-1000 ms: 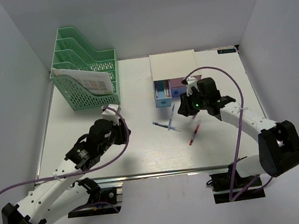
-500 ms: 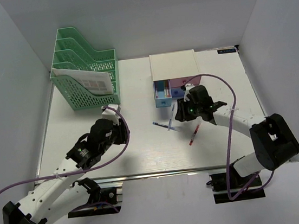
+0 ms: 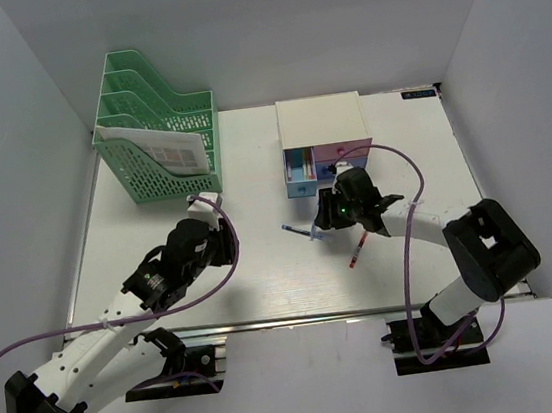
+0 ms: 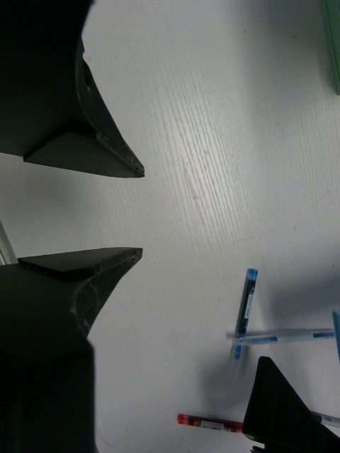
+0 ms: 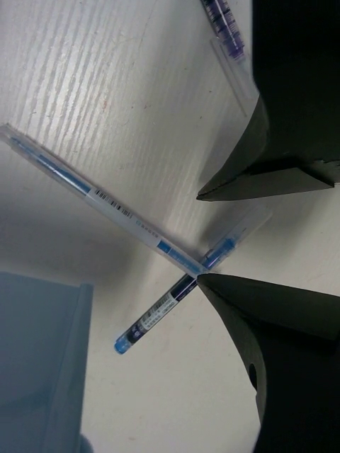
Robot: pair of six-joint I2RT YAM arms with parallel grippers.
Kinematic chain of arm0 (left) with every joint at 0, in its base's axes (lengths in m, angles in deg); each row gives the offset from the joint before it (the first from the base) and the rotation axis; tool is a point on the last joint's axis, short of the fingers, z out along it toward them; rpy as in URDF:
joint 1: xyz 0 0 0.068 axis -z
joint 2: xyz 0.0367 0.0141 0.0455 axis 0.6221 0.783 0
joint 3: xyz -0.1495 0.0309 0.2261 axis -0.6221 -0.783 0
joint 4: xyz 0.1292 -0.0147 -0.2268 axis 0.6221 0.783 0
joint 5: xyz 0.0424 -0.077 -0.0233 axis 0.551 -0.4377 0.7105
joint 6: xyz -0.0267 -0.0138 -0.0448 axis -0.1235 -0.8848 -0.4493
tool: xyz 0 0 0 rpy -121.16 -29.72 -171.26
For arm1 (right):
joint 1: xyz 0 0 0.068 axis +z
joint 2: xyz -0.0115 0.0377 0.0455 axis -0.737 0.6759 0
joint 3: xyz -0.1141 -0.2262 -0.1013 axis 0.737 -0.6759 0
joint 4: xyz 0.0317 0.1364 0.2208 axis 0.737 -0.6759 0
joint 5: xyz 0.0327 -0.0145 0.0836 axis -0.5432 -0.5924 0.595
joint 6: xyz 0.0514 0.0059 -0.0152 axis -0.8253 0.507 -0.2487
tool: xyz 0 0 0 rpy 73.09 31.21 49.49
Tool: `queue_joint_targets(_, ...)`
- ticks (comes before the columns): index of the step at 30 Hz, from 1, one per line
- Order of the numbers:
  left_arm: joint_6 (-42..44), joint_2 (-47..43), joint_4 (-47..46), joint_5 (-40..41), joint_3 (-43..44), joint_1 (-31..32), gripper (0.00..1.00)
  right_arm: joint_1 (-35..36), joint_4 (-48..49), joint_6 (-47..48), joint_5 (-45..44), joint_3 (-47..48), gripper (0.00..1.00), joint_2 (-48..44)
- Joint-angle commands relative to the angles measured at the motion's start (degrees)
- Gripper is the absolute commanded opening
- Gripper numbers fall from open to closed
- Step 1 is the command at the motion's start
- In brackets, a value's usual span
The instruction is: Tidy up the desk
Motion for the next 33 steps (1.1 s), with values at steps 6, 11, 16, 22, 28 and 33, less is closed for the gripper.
queue_joint_targets(6, 0.3, 0.4, -0.1, 1.1, 0.5, -0.3, 0.55, 2.5, 7.0, -4.1, -2.5, 0.9, 0.50, 3.1)
queue_joint_targets(11, 0.3, 0.2, -0.1, 1.4, 0.5, -0.3, 0.55, 4.1, 5.8, -4.4, -8.1, 2.3, 0.49, 5.7)
queue_joint_targets(16, 0.3, 0.2, -0.2, 1.4, 0.5, -0.3, 0.55, 5.3, 6.3, -4.2, -11.4, 1.5, 0.47, 5.7)
queue_joint_targets(22, 0.4, 0.0, -0.1, 1.5, 0.6, -0.3, 0.55, 5.5, 5.2, -3.3, -15.8, 1.7, 0.38, 6.5)
queue_joint_targets(28, 0.5, -0.3, -0.2, 1.5, 0.5, -0.3, 0.55, 5.2, 4.2, -1.0, -19.1, 0.3, 0.25, 4.7)
queue_joint_targets(33, 0.5, -0.4, -0.1, 1.6, 0.6, -0.3, 0.55, 4.5, 2.8, 0.5, -18.9, 0.1, 0.14, 3.2)
